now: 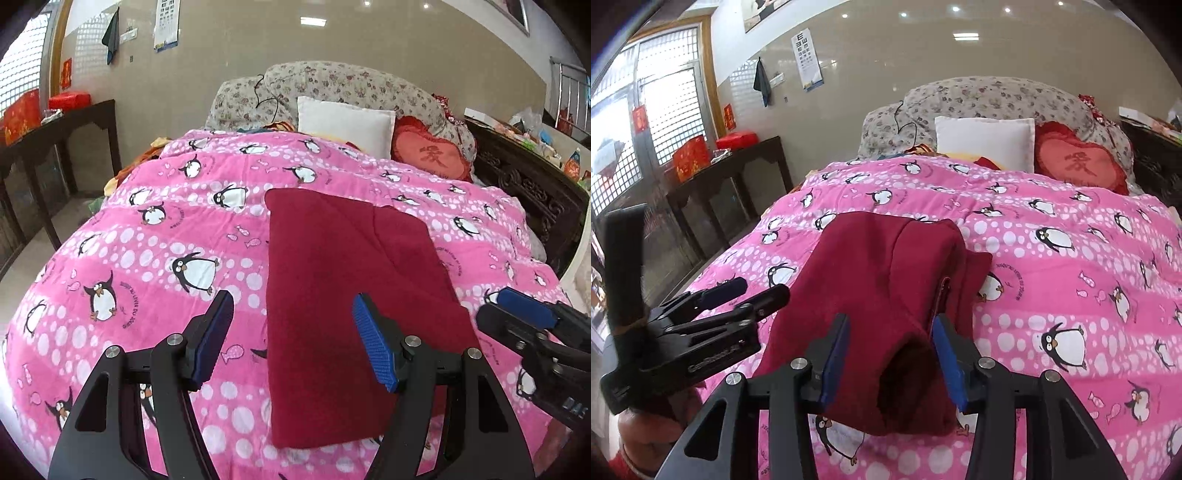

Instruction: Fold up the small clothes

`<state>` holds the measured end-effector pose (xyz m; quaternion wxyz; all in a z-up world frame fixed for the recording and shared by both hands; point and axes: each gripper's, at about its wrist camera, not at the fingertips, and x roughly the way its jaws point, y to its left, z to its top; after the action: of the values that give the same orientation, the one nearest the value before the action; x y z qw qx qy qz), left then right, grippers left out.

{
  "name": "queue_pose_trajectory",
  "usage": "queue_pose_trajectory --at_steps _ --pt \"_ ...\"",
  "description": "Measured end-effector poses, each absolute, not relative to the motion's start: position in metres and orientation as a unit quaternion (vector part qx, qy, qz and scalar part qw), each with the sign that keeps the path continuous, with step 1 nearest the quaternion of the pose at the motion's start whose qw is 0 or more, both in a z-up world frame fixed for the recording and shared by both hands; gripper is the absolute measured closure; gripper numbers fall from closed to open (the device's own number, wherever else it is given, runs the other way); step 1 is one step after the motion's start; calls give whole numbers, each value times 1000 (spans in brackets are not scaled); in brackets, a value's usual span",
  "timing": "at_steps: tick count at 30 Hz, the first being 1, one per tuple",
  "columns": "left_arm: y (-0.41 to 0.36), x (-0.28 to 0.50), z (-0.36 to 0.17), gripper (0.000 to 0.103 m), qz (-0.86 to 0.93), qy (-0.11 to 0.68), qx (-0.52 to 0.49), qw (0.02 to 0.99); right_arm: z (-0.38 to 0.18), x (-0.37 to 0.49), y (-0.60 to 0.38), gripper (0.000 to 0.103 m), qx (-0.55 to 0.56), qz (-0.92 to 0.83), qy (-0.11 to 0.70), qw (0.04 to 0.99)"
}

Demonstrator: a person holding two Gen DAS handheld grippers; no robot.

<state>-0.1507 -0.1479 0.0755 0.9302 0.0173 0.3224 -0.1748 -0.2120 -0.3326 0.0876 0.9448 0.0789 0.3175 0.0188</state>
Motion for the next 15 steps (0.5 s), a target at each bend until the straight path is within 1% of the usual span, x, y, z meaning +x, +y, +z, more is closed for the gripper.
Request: queue_pose_trajectory --at_steps 15 --pt "-139 -159 79 35 -151 307 39 939 85 -203 -324 58 71 21 327 942"
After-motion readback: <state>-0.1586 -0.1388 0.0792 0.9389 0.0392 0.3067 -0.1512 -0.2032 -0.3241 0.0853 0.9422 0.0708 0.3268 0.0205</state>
